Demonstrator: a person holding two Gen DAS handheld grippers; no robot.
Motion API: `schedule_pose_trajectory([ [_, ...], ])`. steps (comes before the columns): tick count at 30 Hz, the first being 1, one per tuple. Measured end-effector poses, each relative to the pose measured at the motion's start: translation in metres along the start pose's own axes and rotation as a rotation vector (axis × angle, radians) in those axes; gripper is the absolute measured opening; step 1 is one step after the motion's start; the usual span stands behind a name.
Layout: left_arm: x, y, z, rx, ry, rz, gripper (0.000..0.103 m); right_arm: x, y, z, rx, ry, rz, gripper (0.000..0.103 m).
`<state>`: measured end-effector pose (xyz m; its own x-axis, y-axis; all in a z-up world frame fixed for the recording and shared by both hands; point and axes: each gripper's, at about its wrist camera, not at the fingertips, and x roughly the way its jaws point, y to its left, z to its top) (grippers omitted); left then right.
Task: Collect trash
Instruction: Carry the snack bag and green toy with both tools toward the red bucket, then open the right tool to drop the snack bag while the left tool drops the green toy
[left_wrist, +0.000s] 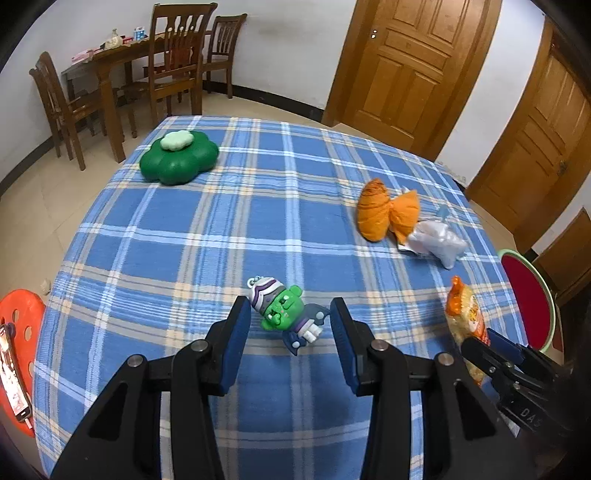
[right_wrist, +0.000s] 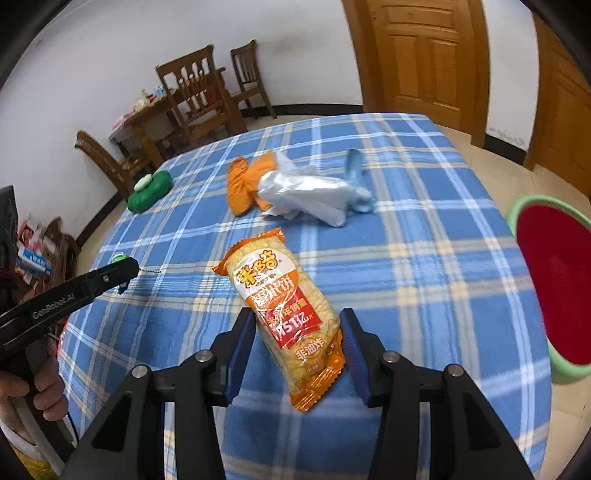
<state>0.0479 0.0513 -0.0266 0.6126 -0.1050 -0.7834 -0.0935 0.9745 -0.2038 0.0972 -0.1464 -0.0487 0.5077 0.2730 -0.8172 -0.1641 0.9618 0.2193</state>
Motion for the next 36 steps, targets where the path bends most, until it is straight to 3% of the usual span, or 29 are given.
schedule_pose_trajectory([
  [14,-0.008,-0.048,-0.001,0.107,0.005,-0.071,0.045,-0.050,-0.052,-0.019,0.153,-0.101,-0.060,0.050],
  [27,-0.003,-0.121,0.005,0.239,0.033,-0.168,0.045,-0.085,-0.118,-0.027,0.312,-0.172,-0.160,0.050],
  [36,0.011,-0.172,0.010,0.331,0.056,-0.195,0.045,-0.090,-0.163,-0.029,0.376,-0.192,-0.239,0.050],
])
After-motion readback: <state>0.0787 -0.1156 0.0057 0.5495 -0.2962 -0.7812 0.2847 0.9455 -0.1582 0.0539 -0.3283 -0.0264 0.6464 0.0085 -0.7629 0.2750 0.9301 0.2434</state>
